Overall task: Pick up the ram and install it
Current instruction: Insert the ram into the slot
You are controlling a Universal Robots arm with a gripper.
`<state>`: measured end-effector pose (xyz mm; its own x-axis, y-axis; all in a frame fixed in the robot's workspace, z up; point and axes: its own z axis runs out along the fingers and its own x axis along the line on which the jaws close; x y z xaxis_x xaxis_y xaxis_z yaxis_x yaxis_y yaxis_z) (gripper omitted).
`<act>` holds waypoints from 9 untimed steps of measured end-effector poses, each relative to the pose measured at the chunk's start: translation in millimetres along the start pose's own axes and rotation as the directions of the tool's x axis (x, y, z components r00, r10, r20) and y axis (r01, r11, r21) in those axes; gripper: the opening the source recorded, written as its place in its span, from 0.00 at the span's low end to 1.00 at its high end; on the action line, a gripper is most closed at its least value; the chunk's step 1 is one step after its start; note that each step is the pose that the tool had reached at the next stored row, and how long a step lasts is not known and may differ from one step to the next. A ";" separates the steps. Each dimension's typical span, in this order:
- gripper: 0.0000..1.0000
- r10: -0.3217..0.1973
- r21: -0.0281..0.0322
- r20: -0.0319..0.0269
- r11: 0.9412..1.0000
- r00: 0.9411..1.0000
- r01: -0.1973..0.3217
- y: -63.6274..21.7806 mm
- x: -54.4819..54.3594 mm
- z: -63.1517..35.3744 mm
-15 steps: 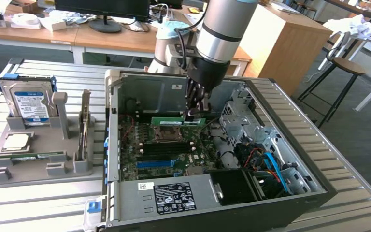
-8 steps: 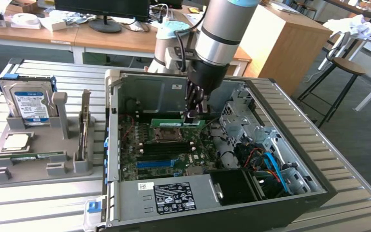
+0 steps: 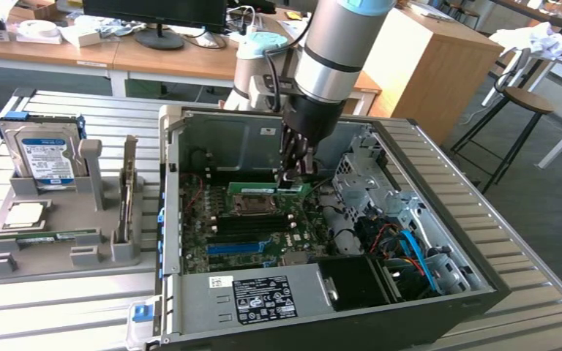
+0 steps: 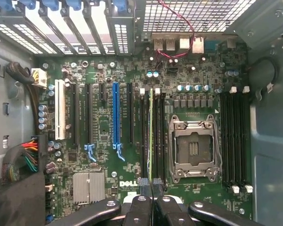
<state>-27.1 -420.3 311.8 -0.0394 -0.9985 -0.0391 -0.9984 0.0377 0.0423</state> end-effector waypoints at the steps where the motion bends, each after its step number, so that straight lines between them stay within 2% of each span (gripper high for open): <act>1: 0.11 0.000 0.000 0.000 1.000 1.000 0.000 0.0 0.0 0.3; 9: 0.11 0.000 0.000 0.000 1.000 1.000 0.000 0.2 -1.0 0.8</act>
<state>-27.3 -419.3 311.1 -0.0396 -0.9984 -0.0392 -0.9984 0.0379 0.0423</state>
